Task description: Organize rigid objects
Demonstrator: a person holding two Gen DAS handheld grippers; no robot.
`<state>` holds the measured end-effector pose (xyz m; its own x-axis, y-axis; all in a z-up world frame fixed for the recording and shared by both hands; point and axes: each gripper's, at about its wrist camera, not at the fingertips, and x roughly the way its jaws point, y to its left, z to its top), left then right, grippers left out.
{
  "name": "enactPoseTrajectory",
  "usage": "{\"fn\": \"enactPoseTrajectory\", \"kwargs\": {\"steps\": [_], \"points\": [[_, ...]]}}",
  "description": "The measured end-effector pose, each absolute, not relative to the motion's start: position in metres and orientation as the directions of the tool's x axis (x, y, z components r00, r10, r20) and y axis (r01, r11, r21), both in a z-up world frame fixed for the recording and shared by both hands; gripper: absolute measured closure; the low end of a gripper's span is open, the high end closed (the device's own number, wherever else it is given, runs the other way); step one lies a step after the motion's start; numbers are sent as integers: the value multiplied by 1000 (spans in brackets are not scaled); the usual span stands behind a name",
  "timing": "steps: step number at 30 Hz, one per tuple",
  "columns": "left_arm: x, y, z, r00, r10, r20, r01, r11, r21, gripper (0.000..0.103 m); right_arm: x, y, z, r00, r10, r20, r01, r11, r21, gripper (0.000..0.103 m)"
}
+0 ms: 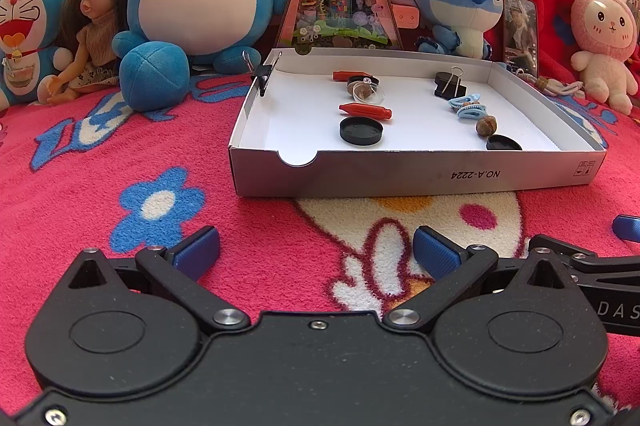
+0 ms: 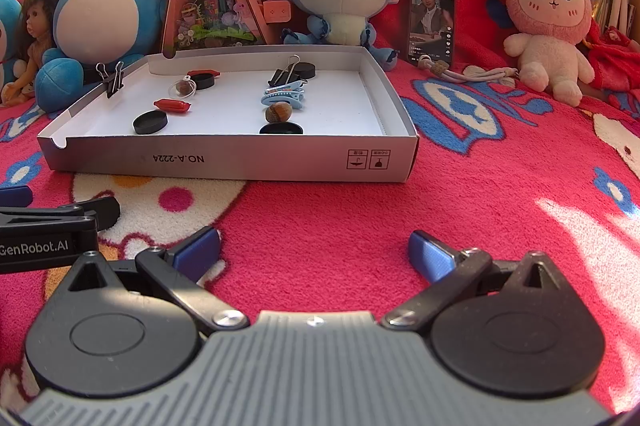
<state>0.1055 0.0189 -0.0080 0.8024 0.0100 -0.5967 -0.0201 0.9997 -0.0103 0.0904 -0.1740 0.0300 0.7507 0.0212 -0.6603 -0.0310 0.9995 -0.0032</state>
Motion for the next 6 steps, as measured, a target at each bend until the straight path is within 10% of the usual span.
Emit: {"fn": "enactPoseTrajectory", "kwargs": {"steps": [6], "points": [[106,18,-8,802,11,-597,-20,1000,-9,0,90,-174,30,751,21,-660,-31,1000,-3,0]]}}
